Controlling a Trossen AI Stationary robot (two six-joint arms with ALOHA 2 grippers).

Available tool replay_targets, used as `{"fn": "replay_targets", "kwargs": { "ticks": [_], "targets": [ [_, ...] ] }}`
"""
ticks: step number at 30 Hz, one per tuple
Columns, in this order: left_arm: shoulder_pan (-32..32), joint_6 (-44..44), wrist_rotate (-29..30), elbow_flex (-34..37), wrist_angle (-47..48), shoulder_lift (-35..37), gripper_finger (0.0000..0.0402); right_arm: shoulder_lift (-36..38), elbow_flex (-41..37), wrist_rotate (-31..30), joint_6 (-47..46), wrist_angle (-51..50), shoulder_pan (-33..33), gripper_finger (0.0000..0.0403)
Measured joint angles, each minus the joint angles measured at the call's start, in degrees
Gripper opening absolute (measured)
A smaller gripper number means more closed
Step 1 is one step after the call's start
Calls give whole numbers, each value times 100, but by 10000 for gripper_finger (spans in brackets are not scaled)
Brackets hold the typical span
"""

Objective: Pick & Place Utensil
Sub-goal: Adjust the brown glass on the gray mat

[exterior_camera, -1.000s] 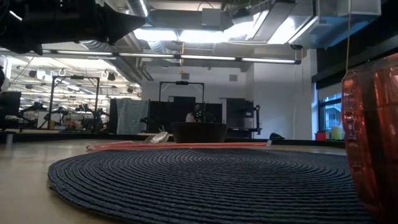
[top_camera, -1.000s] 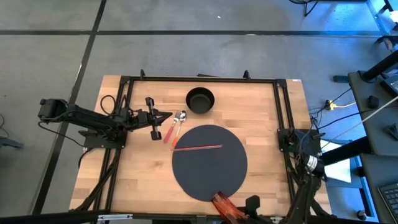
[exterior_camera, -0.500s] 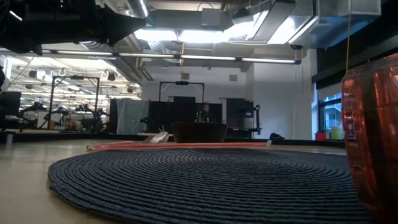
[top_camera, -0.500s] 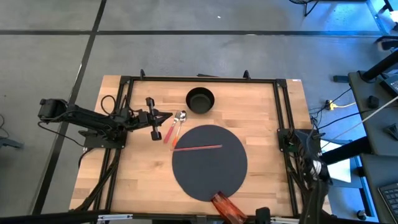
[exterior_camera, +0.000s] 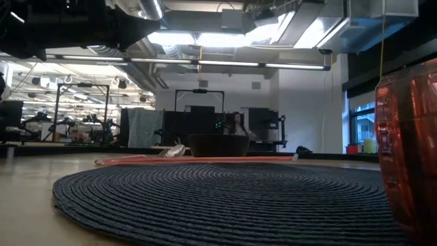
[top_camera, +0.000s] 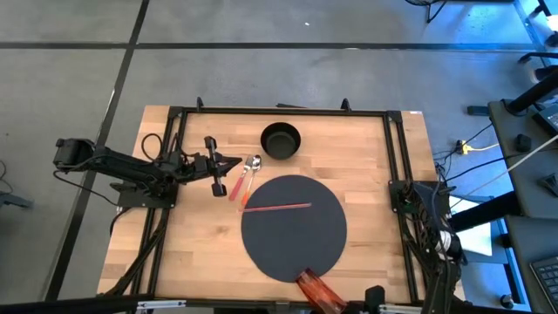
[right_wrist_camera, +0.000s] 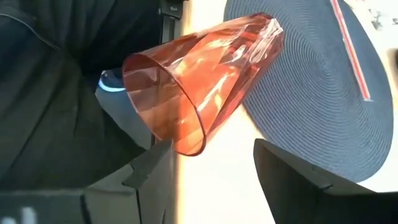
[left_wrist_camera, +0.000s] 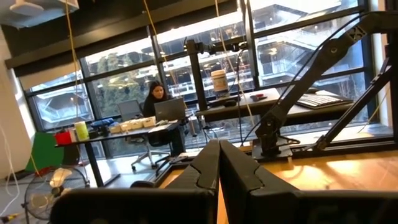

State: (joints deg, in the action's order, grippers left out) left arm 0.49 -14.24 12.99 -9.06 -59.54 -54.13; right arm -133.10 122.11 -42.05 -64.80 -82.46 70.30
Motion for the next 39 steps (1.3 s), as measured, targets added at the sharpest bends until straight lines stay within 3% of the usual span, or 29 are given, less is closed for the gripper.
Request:
{"fn": "replay_targets", "kwargs": {
  "ticks": [16,39],
  "targets": [
    [0,12,-9,0,68,-2,3,6,-879,-433,14,756,-2,220],
    [0,-2,-2,0,106,-2,3,6,-917,-849,248,745,-34,220]
  ]
}}
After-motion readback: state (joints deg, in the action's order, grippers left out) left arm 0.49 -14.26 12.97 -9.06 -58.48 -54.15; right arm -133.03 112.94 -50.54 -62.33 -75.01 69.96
